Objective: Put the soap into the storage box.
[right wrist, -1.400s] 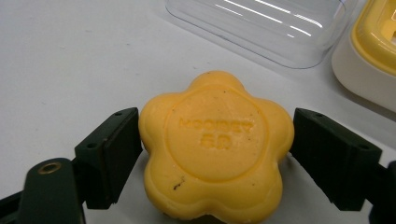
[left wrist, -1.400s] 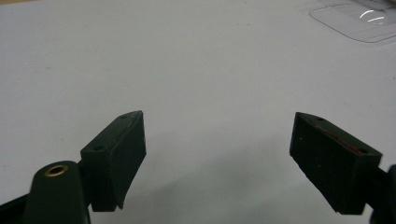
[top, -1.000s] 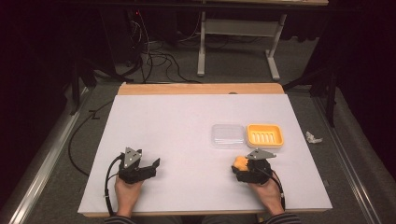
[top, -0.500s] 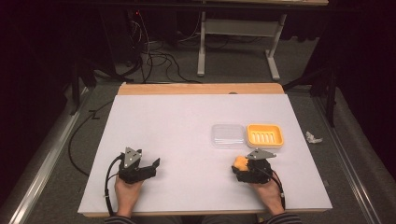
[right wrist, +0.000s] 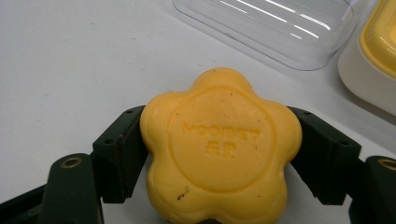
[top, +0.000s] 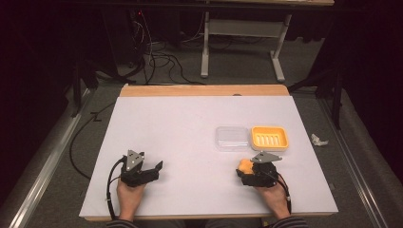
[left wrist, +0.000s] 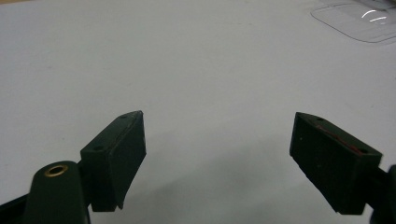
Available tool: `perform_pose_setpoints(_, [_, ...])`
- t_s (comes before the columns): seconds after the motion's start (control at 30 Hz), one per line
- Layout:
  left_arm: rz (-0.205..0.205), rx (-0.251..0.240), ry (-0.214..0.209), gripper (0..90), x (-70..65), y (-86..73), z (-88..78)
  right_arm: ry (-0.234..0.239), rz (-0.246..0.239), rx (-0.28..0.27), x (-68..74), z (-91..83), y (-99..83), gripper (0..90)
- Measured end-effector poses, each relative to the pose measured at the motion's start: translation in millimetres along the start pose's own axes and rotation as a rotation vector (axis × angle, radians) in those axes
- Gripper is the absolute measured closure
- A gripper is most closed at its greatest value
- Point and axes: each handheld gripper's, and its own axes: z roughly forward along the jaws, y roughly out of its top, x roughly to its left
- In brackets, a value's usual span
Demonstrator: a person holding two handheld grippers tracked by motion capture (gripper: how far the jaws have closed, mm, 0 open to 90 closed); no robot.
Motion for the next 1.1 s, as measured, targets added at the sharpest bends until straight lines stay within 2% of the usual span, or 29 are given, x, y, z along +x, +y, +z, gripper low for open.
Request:
perform_pose_setpoints(0.27, [0.0, 0.0, 0.0, 18.9, 0.0, 0.0, 0.1, -0.008, -0.006, -0.009, -1.7, -5.8, 0.6, 26.3])
perform_pose_setpoints(0.57, [0.0, 0.001, 0.0, 19.0, 0.1, 0.1, 0.3, 0.013, -0.004, -0.01, -5.5, -14.0, 2.1, 26.3])
perform_pose_setpoints(0.83, [-0.002, 0.001, -0.001, 19.0, 0.2, 0.1, 0.4, 0.013, -0.001, -0.024, -8.1, -20.2, 4.2, 26.4])
perform_pose_setpoints(1.1, [-0.001, 0.0, -0.001, 19.0, 0.2, 0.0, 0.2, -0.006, -0.012, -0.034, -11.1, -26.3, 6.4, 26.5])
